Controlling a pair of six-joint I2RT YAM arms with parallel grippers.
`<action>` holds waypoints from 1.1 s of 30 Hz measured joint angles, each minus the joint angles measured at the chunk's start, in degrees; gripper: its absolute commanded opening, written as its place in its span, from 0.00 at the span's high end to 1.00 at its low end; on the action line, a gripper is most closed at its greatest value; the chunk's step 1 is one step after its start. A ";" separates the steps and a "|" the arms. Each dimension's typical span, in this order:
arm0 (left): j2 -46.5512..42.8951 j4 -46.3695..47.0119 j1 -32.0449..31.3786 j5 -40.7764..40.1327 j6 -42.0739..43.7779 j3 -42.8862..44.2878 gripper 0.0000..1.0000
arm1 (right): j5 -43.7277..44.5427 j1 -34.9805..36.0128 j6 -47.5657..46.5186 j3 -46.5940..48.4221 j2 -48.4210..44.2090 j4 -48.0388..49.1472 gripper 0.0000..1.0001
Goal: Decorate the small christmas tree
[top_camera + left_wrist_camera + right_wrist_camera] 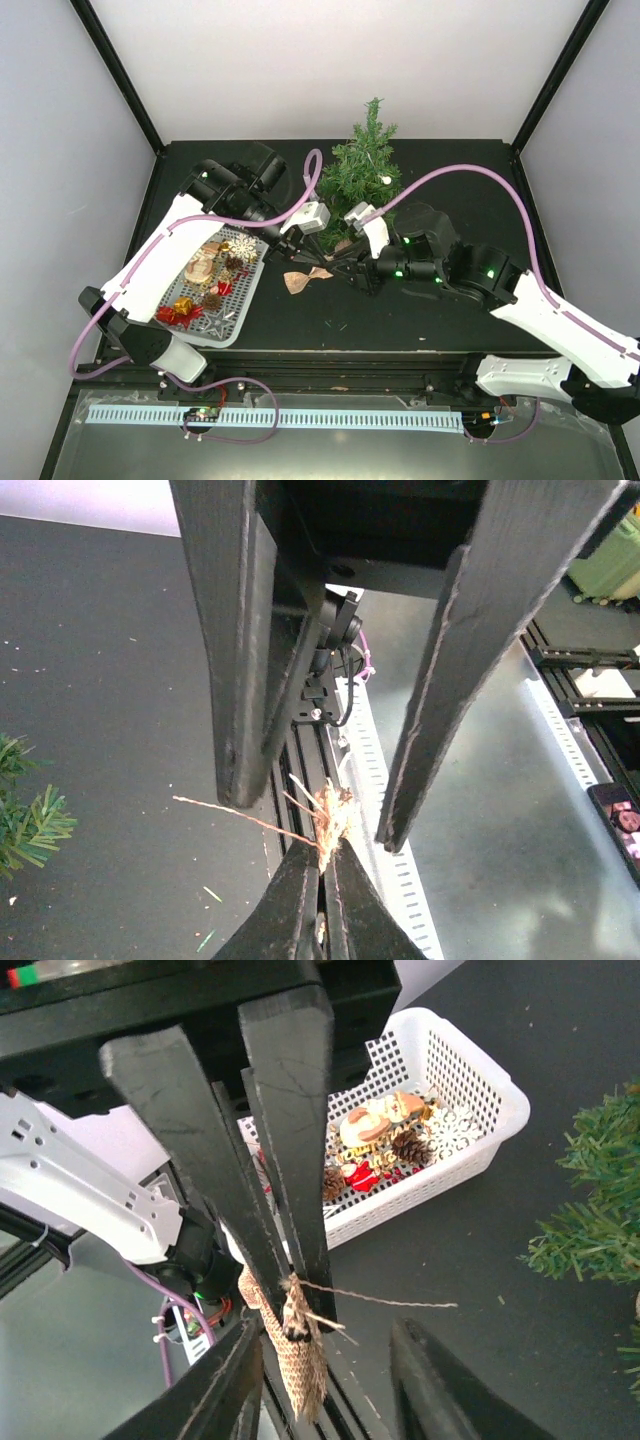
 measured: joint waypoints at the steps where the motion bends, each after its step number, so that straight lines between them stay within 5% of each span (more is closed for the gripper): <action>1: 0.00 0.02 -0.07 0.00 0.00 0.00 0.99 | 0.20 0.00 0.09 0.00 -0.26 -0.24 0.60; 17: -1.20 0.24 -0.33 0.66 -0.39 -0.02 0.98 | -0.50 0.02 1.01 -1.09 -1.68 -0.20 0.64; 29: -1.49 1.44 -0.92 0.94 -0.76 -0.76 0.98 | -3.28 0.15 2.49 -4.24 -3.04 3.23 0.98; 33: -1.49 2.01 -1.11 1.18 -1.01 -1.68 0.84 | -3.43 0.22 2.75 -5.70 -4.35 4.13 0.99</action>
